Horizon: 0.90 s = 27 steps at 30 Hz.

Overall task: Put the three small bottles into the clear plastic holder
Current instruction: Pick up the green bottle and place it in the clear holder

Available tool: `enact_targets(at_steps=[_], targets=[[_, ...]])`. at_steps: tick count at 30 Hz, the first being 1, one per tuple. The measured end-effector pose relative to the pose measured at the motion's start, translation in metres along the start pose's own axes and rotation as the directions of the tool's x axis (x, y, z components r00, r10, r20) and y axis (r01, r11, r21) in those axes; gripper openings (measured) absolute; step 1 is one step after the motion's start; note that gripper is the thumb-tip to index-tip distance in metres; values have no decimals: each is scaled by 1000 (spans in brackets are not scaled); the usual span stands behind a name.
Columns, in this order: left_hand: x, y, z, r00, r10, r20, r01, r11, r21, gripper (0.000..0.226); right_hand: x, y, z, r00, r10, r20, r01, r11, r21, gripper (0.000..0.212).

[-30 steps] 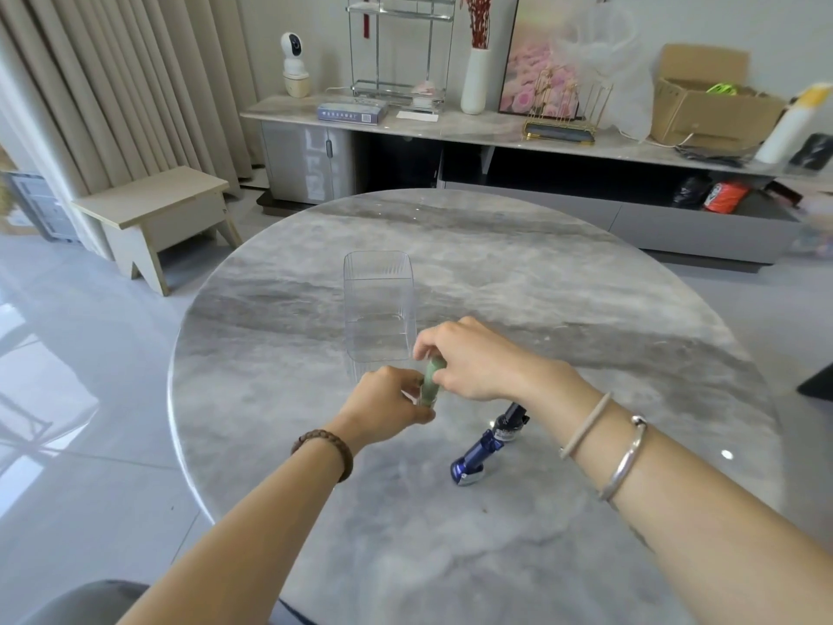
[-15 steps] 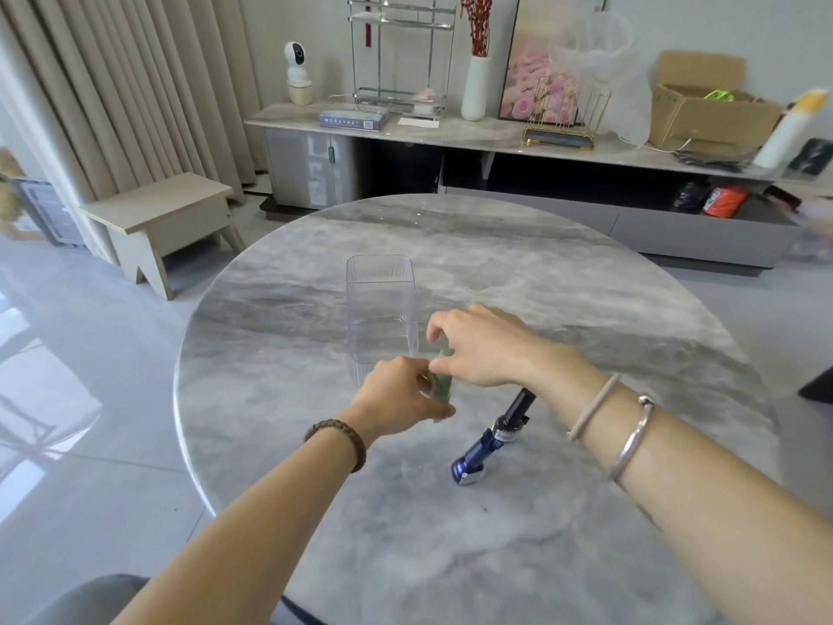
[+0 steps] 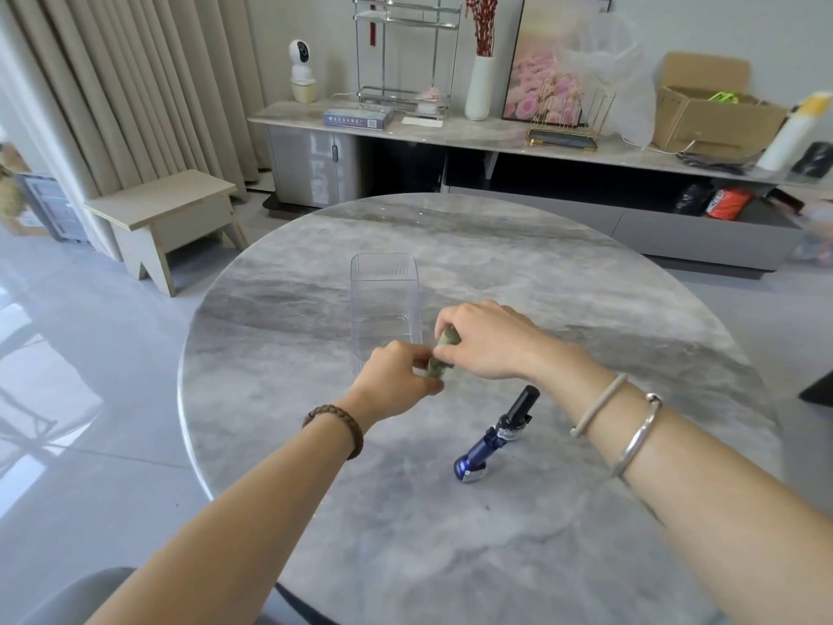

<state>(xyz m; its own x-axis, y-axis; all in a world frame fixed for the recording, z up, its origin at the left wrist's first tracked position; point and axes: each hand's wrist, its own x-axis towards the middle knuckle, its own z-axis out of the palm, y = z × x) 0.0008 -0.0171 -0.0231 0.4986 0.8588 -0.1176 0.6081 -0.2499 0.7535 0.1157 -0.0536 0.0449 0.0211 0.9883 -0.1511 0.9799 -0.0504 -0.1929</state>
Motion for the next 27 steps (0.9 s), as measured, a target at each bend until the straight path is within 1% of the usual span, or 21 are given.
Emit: enact_targets(at_steps=[1,3,4,5,7,9,10,12,16,17,21,23,24,25,26,27], targets=[[-1,0,-1,1000,1,4,-1,1000,-13,26,-1,0,0,1000,-5,-3,5,1000,-17,31],[-2,-1,-1,1000,3,21,-3,1000,-21,23,-3,-4,-2,999,17,-42,-18,1000,-19,51],[-2,-1,-1,999,4,32,-3,1000,-26,22,-2,-4,-2,998,32,-58,-32,999,1,56],[-2,-1,-1,999,2,39,0,999,-40,23,-2,-4,-3,998,33,-59,-32,999,26,54],[-2,0,-2,999,-3,44,6,998,-70,25,1,-2,-3,1000,-1,-27,4,997,79,34],[-2,0,-3,999,6,35,-4,998,-60,26,3,-1,-1,999,-33,-39,36,996,80,22],[-2,0,-2,1000,11,28,-10,998,-54,25,4,-2,0,998,-32,-60,35,998,58,23],[-3,-1,-1,1000,12,2,-12,998,-68,21,6,-2,3,994,-23,-105,27,999,41,33],[-4,0,2,994,-13,-105,3,996,-86,17,9,-6,4,985,66,-160,-48,992,117,49],[-3,0,4,989,-15,-147,1,995,-96,17,11,-8,3,980,97,-175,-71,986,149,49],[-4,5,14,930,-112,-351,34,975,-222,15,21,-14,5,950,174,-260,-104,959,263,32],[-5,7,17,902,-128,-412,29,971,-239,16,26,-15,5,937,205,-284,-120,950,290,31],[-5,7,16,900,-117,-421,18,972,-233,18,27,-14,4,934,203,-293,-118,952,283,34],[-4,7,12,911,-100,-401,5,973,-232,20,27,-12,1,935,184,-302,-103,959,265,38],[-3,6,6,935,-83,-345,-9,967,-256,23,26,-9,-2,940,152,-305,-75,965,251,39],[-1,5,0,965,-67,-253,-14,952,-307,26,25,-5,-6,949,111,-294,-36,968,249,37]])
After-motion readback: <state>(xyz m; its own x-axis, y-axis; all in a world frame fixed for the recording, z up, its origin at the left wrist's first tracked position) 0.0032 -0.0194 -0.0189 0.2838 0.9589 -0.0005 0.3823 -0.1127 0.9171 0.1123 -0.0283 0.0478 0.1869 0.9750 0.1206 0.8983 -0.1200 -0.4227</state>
